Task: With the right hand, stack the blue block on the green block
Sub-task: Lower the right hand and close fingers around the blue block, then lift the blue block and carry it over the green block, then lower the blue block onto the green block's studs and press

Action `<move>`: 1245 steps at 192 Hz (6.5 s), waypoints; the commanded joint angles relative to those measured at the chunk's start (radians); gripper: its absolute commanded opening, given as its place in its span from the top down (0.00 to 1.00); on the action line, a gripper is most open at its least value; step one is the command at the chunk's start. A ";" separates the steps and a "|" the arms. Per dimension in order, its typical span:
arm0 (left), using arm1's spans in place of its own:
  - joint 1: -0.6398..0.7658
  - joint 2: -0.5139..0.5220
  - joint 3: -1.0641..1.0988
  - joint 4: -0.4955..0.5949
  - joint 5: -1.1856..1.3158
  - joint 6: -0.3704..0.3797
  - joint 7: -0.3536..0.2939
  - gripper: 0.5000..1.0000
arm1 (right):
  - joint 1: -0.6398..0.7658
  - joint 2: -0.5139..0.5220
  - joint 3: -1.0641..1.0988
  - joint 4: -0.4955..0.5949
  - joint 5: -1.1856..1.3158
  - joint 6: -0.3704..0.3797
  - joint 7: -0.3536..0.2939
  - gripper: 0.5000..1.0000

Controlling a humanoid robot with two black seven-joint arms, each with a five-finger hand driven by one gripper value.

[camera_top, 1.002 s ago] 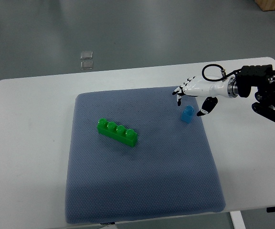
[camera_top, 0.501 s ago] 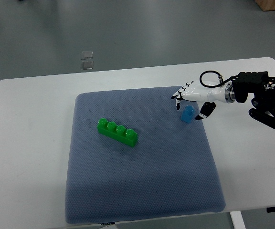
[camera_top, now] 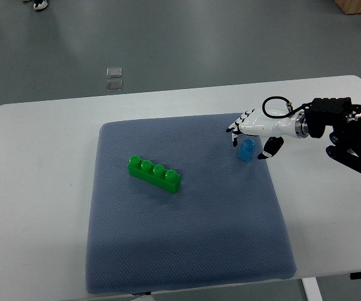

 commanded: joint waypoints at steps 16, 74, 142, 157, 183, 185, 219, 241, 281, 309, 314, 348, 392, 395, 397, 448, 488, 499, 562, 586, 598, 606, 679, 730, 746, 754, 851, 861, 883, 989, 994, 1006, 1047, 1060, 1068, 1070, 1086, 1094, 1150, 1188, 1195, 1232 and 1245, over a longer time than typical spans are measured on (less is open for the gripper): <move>0.000 0.000 0.000 0.000 0.000 0.000 0.001 0.00 | 0.000 0.000 -0.001 0.000 -0.003 -0.008 0.000 0.26; 0.000 0.000 0.000 0.000 0.000 0.000 0.000 0.00 | 0.002 0.000 -0.002 0.000 -0.004 -0.014 0.000 0.36; 0.000 0.000 0.000 0.000 0.000 0.000 0.001 0.00 | 0.000 0.001 -0.002 0.000 -0.023 -0.014 0.000 0.46; 0.000 0.000 0.000 0.000 0.000 0.000 0.000 0.00 | 0.002 0.001 -0.001 0.000 -0.023 -0.014 0.000 0.47; 0.000 0.000 0.000 0.000 0.000 0.000 0.001 0.00 | 0.002 0.001 -0.002 0.000 -0.034 -0.014 0.000 0.51; 0.000 0.000 0.000 0.000 0.000 0.000 0.001 0.00 | 0.002 0.001 -0.002 0.000 -0.034 -0.014 0.000 0.52; 0.000 0.000 0.000 0.000 0.000 0.000 0.000 0.00 | 0.002 0.000 -0.002 0.000 -0.037 -0.012 0.000 0.63; 0.000 0.000 0.000 0.000 0.000 0.000 0.000 0.00 | 0.002 0.000 -0.002 0.000 -0.038 -0.012 0.000 0.68; 0.000 0.000 0.000 0.000 0.000 0.000 0.000 0.00 | 0.002 0.001 -0.002 0.000 -0.047 -0.012 0.000 0.76; 0.000 0.000 0.000 0.000 0.000 0.000 0.000 0.00 | 0.002 0.001 -0.004 0.000 -0.052 -0.012 0.000 0.84; 0.000 0.000 0.000 0.000 0.000 0.000 0.000 0.00 | 0.002 0.001 -0.004 0.000 -0.052 -0.012 0.000 0.85; 0.000 0.000 0.000 0.000 0.000 0.000 0.001 0.00 | 0.005 0.000 -0.002 0.000 -0.052 -0.012 0.000 0.90; 0.000 0.000 0.000 0.000 0.000 0.000 0.000 0.00 | 0.014 -0.002 0.001 0.003 -0.050 -0.014 0.000 0.90; 0.000 0.000 0.000 0.000 0.000 0.000 0.000 0.00 | 0.015 -0.002 0.001 0.003 -0.050 -0.015 0.000 0.90; 0.000 0.000 0.000 0.000 0.000 0.000 0.000 0.00 | 0.017 -0.002 0.002 0.005 -0.050 -0.015 0.000 0.90; 0.000 0.000 0.000 0.000 0.000 0.000 0.000 0.00 | 0.090 0.050 0.004 0.035 -0.044 -0.049 0.001 0.89; 0.000 0.000 0.000 0.000 0.000 0.000 0.000 0.00 | 0.123 0.113 0.006 0.115 -0.043 -0.057 0.001 0.89; 0.000 0.000 0.000 0.000 0.000 0.000 0.000 0.00 | 0.132 0.124 0.004 0.130 -0.041 -0.055 0.001 0.89; 0.000 0.000 0.000 0.000 0.000 0.000 0.000 0.00 | 0.143 0.184 -0.002 0.179 -0.050 -0.048 0.001 0.89; 0.000 0.000 0.000 0.000 0.000 0.000 0.001 0.00 | 0.144 0.208 -0.024 0.166 -0.054 -0.040 -0.002 0.89; 0.000 0.000 0.000 0.000 0.000 0.000 0.001 0.00 | 0.150 0.222 -0.030 0.149 -0.058 -0.040 -0.002 0.89; 0.000 0.000 0.000 0.000 0.000 0.000 0.000 0.00 | 0.153 0.225 -0.030 0.138 -0.060 -0.038 -0.002 0.89; 0.000 0.000 0.000 0.000 0.000 0.000 0.001 0.00 | 0.158 0.296 -0.039 0.123 -0.061 -0.032 -0.002 0.88; 0.000 0.000 0.000 0.000 0.000 0.000 0.001 0.00 | 0.158 0.301 -0.044 0.114 -0.064 -0.034 -0.020 0.88; 0.000 0.000 0.000 0.000 0.000 0.000 0.000 0.00 | 0.158 0.296 -0.053 0.112 -0.064 -0.034 -0.020 0.88; 0.000 0.000 0.000 0.000 0.000 0.000 0.000 0.00 | 0.158 0.296 -0.053 0.106 -0.064 -0.035 -0.020 0.88; 0.000 0.000 0.000 0.000 0.000 0.000 0.001 0.00 | 0.150 0.296 -0.054 0.097 -0.078 -0.041 -0.020 0.88; 0.000 0.000 0.000 0.000 0.000 0.000 0.001 0.00 | 0.149 0.296 -0.054 0.094 -0.080 -0.043 -0.020 0.88; 0.000 0.000 0.000 0.000 0.000 0.000 0.000 0.00 | 0.147 0.296 -0.053 0.081 -0.090 -0.048 -0.020 0.88; 0.000 0.000 0.000 0.000 0.000 0.000 0.001 0.00 | 0.143 0.304 -0.062 0.080 -0.093 -0.051 -0.020 0.88; 0.000 0.000 0.000 0.000 0.000 0.000 0.000 0.00 | 0.143 0.304 -0.064 0.080 -0.093 -0.051 -0.020 0.88; 0.000 0.000 0.000 0.000 0.000 0.000 0.001 0.00 | 0.141 0.304 -0.064 0.080 -0.093 -0.051 -0.020 0.88; 0.000 0.000 0.000 0.000 0.000 0.000 0.001 0.00 | 0.132 0.305 -0.064 0.080 -0.096 -0.051 -0.020 0.88; 0.000 0.000 0.000 0.000 0.000 0.000 0.001 0.00 | 0.130 0.305 -0.064 0.080 -0.096 -0.051 -0.020 0.88; 0.000 0.000 0.000 0.000 0.000 0.000 0.000 0.00 | 0.127 0.305 -0.064 0.080 -0.098 -0.051 -0.020 0.88; 0.000 0.000 0.000 0.000 0.000 0.000 0.000 0.00 | 0.127 0.305 -0.064 0.080 -0.098 -0.051 -0.020 0.88; 0.000 0.000 0.000 0.000 0.000 0.000 0.000 0.00 | 0.127 0.305 -0.064 0.080 -0.101 -0.051 -0.020 0.88; 0.000 0.000 0.000 0.000 0.000 0.000 0.000 0.00 | 0.127 0.310 -0.064 0.078 -0.101 -0.051 -0.020 0.88; 0.000 0.000 0.000 0.000 0.000 0.000 0.000 0.00 | 0.120 0.314 -0.062 0.078 -0.109 -0.052 -0.022 0.88; 0.000 0.000 0.000 0.000 0.000 0.000 0.000 0.00 | 0.120 0.320 -0.062 0.067 -0.110 -0.052 -0.022 0.88; 0.000 0.000 0.000 0.000 0.000 0.000 0.001 0.00 | 0.120 0.320 -0.062 0.067 -0.110 -0.052 -0.022 0.88; 0.000 0.000 0.000 0.000 0.000 0.000 0.001 0.00 | 0.113 0.320 -0.064 0.066 -0.110 -0.052 -0.022 0.88; 0.000 0.000 0.000 0.000 0.000 0.000 0.000 0.00 | 0.112 0.320 -0.062 0.066 -0.110 -0.052 -0.022 0.88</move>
